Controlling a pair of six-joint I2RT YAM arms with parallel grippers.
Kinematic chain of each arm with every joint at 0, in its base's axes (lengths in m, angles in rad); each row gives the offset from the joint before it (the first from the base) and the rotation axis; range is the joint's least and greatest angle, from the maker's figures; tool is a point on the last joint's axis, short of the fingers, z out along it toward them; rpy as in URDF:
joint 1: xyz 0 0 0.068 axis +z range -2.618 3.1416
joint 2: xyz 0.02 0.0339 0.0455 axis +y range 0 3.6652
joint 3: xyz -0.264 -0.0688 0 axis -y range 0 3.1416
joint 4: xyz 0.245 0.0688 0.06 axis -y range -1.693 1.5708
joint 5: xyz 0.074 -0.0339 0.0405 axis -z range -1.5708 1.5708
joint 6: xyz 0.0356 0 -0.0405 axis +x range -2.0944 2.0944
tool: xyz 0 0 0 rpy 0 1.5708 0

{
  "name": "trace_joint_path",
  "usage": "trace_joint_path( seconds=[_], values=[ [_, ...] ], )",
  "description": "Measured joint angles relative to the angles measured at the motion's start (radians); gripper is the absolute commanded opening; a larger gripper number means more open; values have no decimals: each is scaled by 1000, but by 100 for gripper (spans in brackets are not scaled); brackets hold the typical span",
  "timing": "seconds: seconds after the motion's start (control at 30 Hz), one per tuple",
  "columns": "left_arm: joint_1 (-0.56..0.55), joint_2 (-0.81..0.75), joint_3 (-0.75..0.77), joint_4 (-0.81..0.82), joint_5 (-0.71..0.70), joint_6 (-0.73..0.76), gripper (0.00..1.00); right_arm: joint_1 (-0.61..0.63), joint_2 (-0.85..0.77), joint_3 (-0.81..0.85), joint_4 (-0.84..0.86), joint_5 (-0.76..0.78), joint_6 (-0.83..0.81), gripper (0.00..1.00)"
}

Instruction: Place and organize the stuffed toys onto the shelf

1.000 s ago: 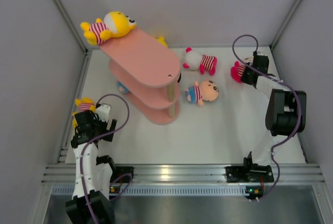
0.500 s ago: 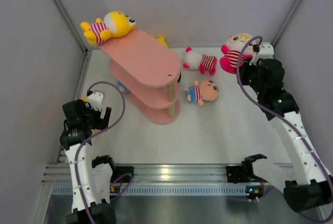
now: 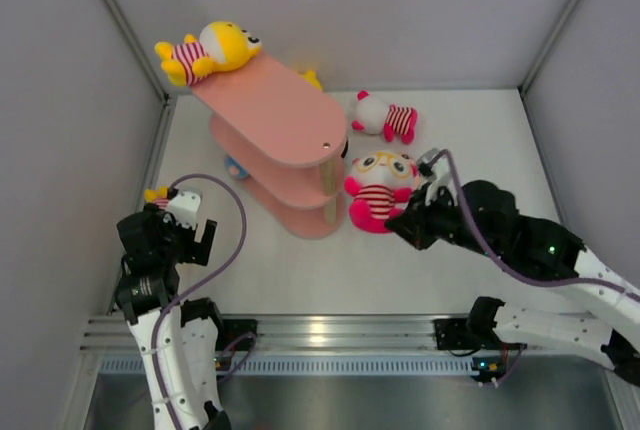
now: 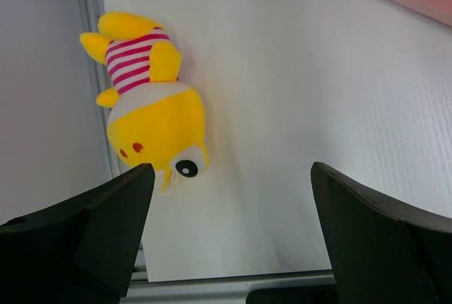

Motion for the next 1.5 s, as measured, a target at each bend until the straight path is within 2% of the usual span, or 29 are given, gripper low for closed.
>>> trace_joint_path(
  seconds=[0.17,0.27,0.37,0.57,0.77,1.03,1.5],
  values=[
    [0,-6,28,-58,16,3,98,530,219,18,33,185,50,0],
    [0,-6,87,-104,51,10,98,658,337,30,122,229,52,0],
    [0,-5,161,-143,94,16,98,670,398,41,231,296,46,0],
    [0,-5,330,-219,171,16,96,658,576,200,399,524,23,0],
    [0,6,505,-293,339,5,98,564,677,229,545,571,44,0],
    [0,48,519,-330,529,-3,99,513,816,265,714,609,61,0],
    [0,330,517,-117,560,-170,99,510,863,293,806,558,61,0]
  ],
)
